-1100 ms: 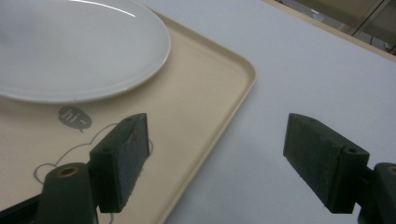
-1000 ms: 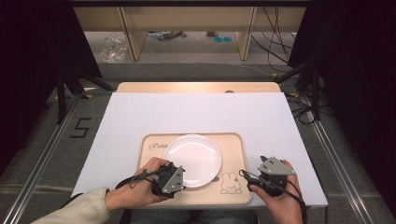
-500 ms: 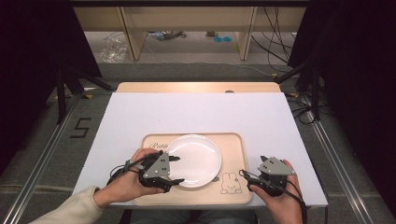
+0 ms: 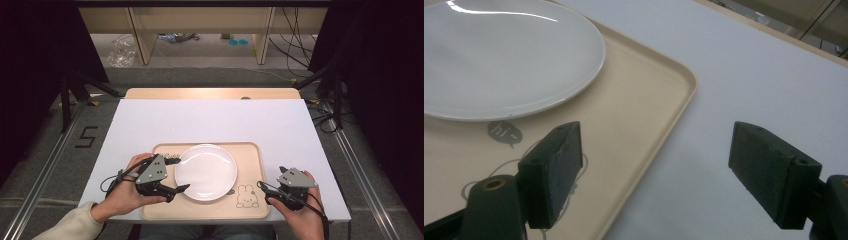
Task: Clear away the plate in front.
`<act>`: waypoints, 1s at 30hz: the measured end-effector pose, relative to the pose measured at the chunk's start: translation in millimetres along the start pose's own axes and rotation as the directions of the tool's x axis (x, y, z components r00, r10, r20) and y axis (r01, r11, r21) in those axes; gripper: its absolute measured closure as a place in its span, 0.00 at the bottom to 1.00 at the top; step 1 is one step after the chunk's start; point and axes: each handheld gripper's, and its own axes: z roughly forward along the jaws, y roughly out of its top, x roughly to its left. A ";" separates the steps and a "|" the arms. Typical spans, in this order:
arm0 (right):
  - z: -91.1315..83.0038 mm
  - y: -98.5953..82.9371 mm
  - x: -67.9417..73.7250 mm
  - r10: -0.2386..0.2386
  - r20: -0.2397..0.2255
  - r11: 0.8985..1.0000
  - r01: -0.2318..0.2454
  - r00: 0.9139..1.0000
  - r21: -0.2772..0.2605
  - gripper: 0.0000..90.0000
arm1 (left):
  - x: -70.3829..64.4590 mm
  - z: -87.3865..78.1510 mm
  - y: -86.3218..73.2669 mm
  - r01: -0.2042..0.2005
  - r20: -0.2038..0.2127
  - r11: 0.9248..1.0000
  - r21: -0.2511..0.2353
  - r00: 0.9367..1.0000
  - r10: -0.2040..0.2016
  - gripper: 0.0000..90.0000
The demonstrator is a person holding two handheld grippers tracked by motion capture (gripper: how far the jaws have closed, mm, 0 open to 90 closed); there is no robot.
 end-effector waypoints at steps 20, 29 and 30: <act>-14.5 8.1 3.9 0.014 -0.114 0.971 -0.041 0.993 -0.234 0.22 | 8.1 -22.3 -12.4 0.041 -0.097 0.989 -0.145 0.994 -0.056 0.20; -17.5 10.7 9.3 0.008 -0.135 0.959 -0.045 0.991 -0.278 0.21 | 9.6 -20.5 -15.0 0.038 -0.110 0.987 -0.153 0.992 -0.055 0.19; -17.6 10.7 9.1 0.010 -0.132 0.960 -0.046 0.991 -0.277 0.21 | 9.7 -19.9 -15.2 0.042 -0.109 0.987 -0.155 0.992 -0.060 0.19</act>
